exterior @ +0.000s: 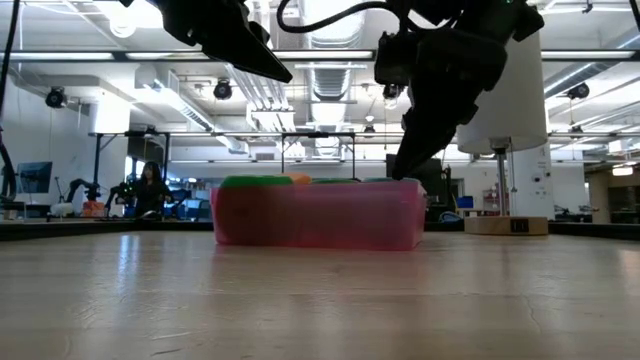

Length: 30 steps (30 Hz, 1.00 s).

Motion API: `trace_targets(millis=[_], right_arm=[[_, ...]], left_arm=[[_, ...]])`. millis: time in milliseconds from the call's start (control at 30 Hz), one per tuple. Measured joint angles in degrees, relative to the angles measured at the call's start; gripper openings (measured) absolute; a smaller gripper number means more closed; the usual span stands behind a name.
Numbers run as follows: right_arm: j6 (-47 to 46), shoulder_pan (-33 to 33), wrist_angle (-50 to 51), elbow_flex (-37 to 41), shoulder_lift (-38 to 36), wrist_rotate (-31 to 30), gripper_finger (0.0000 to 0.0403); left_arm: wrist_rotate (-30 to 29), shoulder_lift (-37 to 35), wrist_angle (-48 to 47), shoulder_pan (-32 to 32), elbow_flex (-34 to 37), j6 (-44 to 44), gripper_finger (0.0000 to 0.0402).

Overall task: Pick & Place Dice
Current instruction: Adjust the pink bin

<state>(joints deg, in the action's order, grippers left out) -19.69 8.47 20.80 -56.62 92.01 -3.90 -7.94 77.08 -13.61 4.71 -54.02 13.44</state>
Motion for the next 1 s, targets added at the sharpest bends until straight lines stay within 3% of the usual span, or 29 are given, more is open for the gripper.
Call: trace_targets(millis=[633, 867, 1000], right_arm=[[1.7, 0.1, -0.4, 0.5, 3.1, 2.9, 0.0231], [1.9, 0.2, 1.1, 0.5, 3.0, 12.6, 0.0231], [1.8, 0.3, 4.5, 0.3, 2.9, 14.4, 0.0231]], left_arm=[[0.0, 0.0, -0.3, 0.0, 0.0, -0.4, 0.0200], [0.0, 0.0, -0.5, 0.0, 0.0, -0.4, 0.0213], [0.0, 0.0, -0.5, 0.0, 0.0, -0.4, 0.0219]])
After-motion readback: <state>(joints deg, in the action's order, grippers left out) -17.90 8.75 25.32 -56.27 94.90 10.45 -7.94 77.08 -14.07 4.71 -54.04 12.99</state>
